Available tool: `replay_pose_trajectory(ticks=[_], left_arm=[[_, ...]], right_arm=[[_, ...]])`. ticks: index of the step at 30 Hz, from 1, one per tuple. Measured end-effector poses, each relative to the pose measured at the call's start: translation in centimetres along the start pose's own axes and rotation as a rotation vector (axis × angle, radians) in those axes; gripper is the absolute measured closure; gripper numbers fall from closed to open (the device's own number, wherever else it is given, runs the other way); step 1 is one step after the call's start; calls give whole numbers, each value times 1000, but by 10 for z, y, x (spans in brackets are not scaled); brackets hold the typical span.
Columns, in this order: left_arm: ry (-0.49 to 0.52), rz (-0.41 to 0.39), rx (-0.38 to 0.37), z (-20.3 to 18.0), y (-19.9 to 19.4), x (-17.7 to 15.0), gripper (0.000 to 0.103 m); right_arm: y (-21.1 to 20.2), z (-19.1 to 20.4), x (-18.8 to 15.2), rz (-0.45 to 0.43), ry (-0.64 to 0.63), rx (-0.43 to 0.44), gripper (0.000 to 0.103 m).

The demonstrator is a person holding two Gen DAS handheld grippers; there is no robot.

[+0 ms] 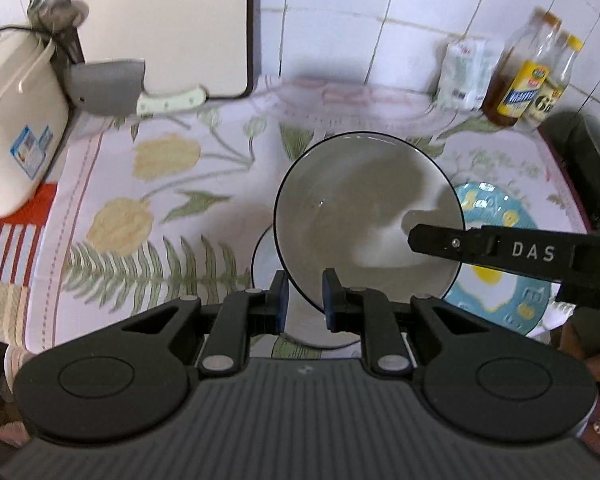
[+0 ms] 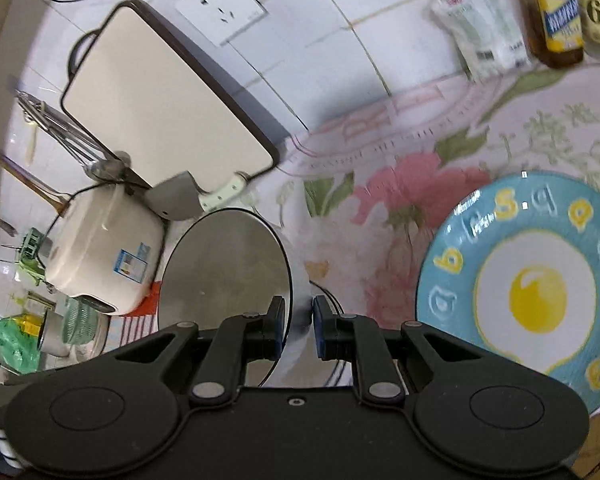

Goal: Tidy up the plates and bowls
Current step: 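Lift the small white bowl with both grippers toward the nested bowls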

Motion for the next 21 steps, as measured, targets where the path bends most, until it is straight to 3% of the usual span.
replay_pose_trajectory(ticks=[6,11,21], left_arm=[[-23,23,-3,9,9,-7,87],[-17,54,27,13,22,-10,87],[-1,79,41,19,31,-13,87]], right_arm=[[12,-1,-12,18,-32,-25,84],[21,3,-18,-30,-101,-103,84],[35,6,-27,-59,-227,-155,84]])
Point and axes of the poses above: each gripper's, at about its wrist camera, not at the fingertips, and y roughly the way its jaws point, z to its left, x to its top, the point moved 10 cm from there along y, roughly the way its jaws point, and after that the axes turned 13 degrees about -x, right-handed, at the moved point
